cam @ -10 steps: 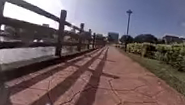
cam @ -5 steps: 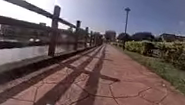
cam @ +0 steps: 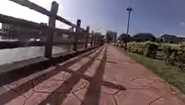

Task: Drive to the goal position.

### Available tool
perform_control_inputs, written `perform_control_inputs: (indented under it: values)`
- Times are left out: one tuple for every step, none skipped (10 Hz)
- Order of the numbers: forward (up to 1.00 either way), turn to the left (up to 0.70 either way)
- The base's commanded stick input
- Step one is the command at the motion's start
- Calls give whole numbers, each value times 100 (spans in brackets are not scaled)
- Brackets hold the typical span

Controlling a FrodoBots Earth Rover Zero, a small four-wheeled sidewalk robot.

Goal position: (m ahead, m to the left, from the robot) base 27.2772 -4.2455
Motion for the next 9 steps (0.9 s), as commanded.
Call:
perform_control_inputs:
  values:
    - [50,-45]
    - [50,-50]
    - [50,-50]
    - [50,-50]
    - [50,-42]
    - [50,-26]
    - [50,-5]
    - [50,3]
    - [50,0]
